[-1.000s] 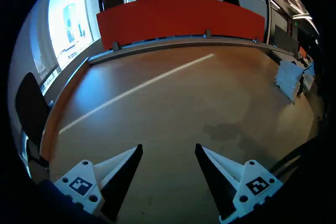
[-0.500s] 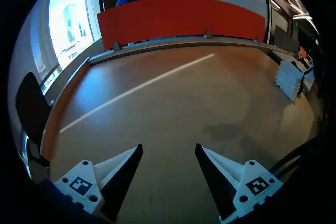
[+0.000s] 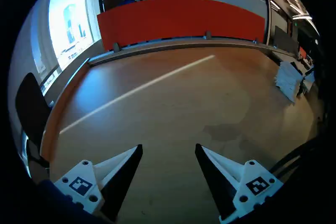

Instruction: Fold towel

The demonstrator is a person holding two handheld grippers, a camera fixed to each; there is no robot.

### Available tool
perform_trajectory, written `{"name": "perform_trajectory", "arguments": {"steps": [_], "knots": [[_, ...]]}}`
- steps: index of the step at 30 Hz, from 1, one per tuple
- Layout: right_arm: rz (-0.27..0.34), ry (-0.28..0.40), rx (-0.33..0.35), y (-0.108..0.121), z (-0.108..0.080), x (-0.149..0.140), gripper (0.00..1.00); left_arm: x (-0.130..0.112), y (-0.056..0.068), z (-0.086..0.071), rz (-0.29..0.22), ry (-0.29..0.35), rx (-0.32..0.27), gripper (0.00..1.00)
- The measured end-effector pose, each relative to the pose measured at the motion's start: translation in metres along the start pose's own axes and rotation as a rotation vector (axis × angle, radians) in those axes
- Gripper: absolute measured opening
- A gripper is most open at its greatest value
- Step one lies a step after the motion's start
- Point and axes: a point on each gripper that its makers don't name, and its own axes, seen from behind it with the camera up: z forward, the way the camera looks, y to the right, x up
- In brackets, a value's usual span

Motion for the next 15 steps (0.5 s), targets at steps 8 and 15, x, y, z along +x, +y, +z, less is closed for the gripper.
{"name": "perform_trajectory", "arguments": {"steps": [8, 15], "knots": [[0.017, 0.005, -0.008, 0.0027, -0.0033, -0.0013, 0.66, -0.0003, -0.0011, -0.0009, 0.001, 0.0, 0.0, 0.93], [0.022, 0.03, -0.011, 0.0002, -0.0052, 0.0068, 0.85, 0.0014, 0.0004, -0.0027, 0.0, 0.005, -0.003, 0.93]]}}
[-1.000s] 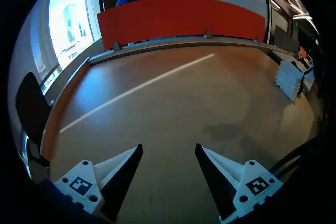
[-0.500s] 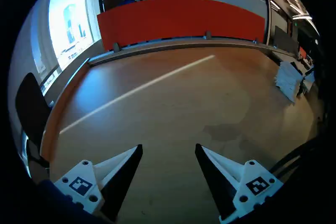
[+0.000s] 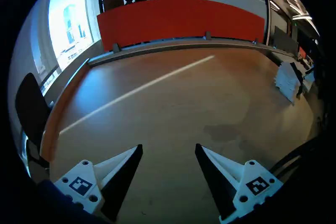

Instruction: Fold towel

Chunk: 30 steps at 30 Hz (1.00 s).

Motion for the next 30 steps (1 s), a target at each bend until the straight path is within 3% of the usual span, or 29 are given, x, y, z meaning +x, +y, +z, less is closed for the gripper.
{"name": "perform_trajectory", "arguments": {"steps": [2, 17, 30], "knots": [[0.007, 0.011, 0.0, -0.001, -0.001, 0.003, 1.0, 0.0, 0.0, 0.0, 0.0, 0.001, 0.0, 0.93], [0.029, 0.084, 0.001, -0.007, -0.013, 0.023, 1.0, 0.006, 0.002, -0.003, 0.006, 0.018, -0.004, 0.92], [0.146, 0.271, 0.039, -0.035, -0.03, 0.07, 1.0, 0.021, 0.005, -0.004, 0.018, 0.046, -0.007, 0.93]]}}
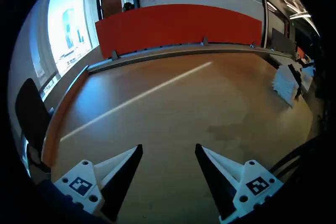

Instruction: Fold towel

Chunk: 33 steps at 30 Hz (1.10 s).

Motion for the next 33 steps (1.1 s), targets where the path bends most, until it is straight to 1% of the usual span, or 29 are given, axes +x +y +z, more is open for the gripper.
{"name": "perform_trajectory", "arguments": {"steps": [3, 11, 14, 20, 26, 30, 33], "knots": [[0.043, 0.057, 0.022, -0.013, -0.003, 0.013, 1.0, 0.004, -0.001, 0.0, 0.0, 0.006, 0.002, 0.93], [0.19, 0.167, 0.078, -0.043, -0.007, 0.044, 1.0, 0.012, -0.004, 0.0, -0.005, 0.027, 0.01, 0.93], [0.219, 0.201, 0.101, -0.055, -0.008, 0.052, 1.0, 0.016, -0.006, 0.0, -0.008, 0.036, 0.013, 0.93], [0.219, 0.236, 0.114, -0.072, -0.01, 0.064, 1.0, 0.028, -0.012, 0.001, -0.011, 0.073, 0.026, 0.93], [0.251, 0.307, 0.134, -0.094, -0.018, 0.092, 1.0, 0.045, -0.023, 0.002, -0.025, 0.124, 0.057, 0.93], [0.276, 0.359, 0.15, -0.112, -0.026, 0.112, 1.0, 0.06, -0.028, 0.004, -0.04, 0.163, 0.065, 0.93], [0.284, 0.39, 0.152, -0.124, -0.03, 0.125, 1.0, 0.073, -0.031, 0.004, -0.052, 0.194, 0.07, 0.93]]}}
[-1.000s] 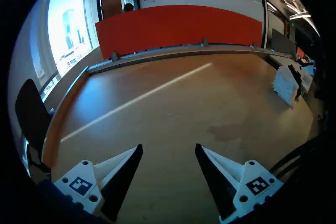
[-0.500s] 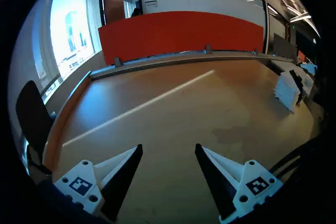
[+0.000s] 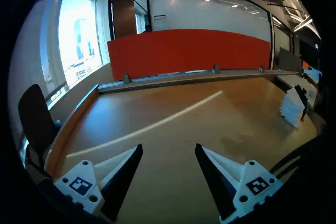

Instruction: Fold towel

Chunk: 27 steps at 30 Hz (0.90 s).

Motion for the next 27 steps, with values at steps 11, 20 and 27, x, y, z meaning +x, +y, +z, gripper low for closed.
{"name": "perform_trajectory", "arguments": {"steps": [11, 20, 27], "knots": [[0.0, 0.059, 0.01, -0.047, 0.006, 0.019, 1.0, 0.041, -0.006, 0.013, -0.043, 0.098, 0.009, 0.93], [0.014, 0.109, 0.014, -0.087, 0.01, 0.035, 1.0, 0.076, -0.008, 0.018, -0.082, 0.196, 0.011, 0.93], [-0.006, 0.109, 0.037, -0.117, 0.012, 0.033, 1.0, 0.096, -0.006, 0.018, -0.089, 0.261, 0.005, 0.93]]}}
